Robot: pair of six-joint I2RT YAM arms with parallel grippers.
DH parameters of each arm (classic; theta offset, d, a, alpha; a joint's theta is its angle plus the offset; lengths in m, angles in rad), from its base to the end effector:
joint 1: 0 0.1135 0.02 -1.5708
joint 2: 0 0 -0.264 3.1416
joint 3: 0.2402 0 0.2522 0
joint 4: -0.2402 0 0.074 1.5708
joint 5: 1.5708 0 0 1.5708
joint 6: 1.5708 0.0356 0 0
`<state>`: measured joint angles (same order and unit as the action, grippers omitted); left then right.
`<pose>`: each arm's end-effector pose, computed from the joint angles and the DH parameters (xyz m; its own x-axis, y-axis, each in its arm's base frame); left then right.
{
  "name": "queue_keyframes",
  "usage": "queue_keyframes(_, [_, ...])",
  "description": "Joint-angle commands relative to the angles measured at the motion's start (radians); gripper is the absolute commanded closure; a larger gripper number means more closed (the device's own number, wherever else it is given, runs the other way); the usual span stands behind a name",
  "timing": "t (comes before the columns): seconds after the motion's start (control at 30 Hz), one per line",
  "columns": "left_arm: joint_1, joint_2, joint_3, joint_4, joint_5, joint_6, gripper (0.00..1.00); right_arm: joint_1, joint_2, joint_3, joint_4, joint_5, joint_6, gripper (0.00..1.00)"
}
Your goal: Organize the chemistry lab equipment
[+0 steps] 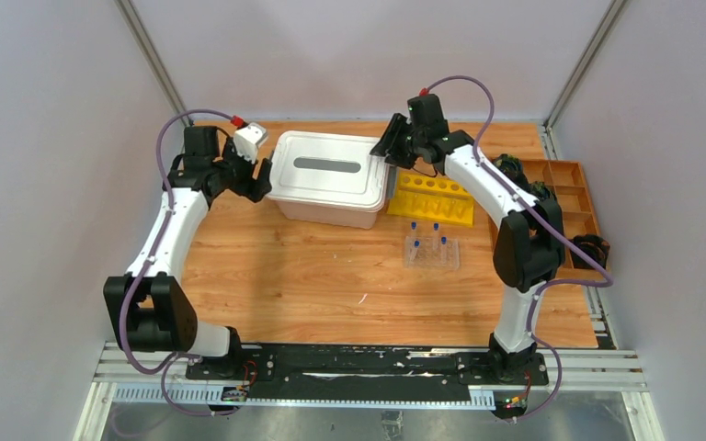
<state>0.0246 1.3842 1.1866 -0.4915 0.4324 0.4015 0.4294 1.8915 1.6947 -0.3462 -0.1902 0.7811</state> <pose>0.3053 -0.0074 0.3161 -0.4675 0.3434 -0.8146 0.5255 0.8489 0.0564 0.4050 0.1928 0.3187 -0.7251 0.4284 -0.5392 -0.0641 0.7376 0.6722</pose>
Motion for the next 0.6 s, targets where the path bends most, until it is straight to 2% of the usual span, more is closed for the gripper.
queue_keyframes(0.0, [0.0,0.05,0.09,-0.104,0.048,0.03,0.26,-0.036,0.008,-0.017,-0.065,0.027,-0.043,0.49])
queue_keyframes(0.1, [0.001,0.09,0.176,-0.155,0.056,-0.003,0.27,-0.052,0.012,-0.035,-0.068,0.015,-0.053,0.53])
queue_keyframes(0.3, [0.0,0.135,0.235,-0.148,0.041,-0.037,0.26,-0.045,-0.017,-0.04,-0.089,0.038,-0.083,0.54])
queue_keyframes(0.57, [0.001,0.141,0.213,-0.101,-0.03,-0.085,0.29,0.008,-0.084,-0.014,-0.126,0.152,-0.128,0.46])
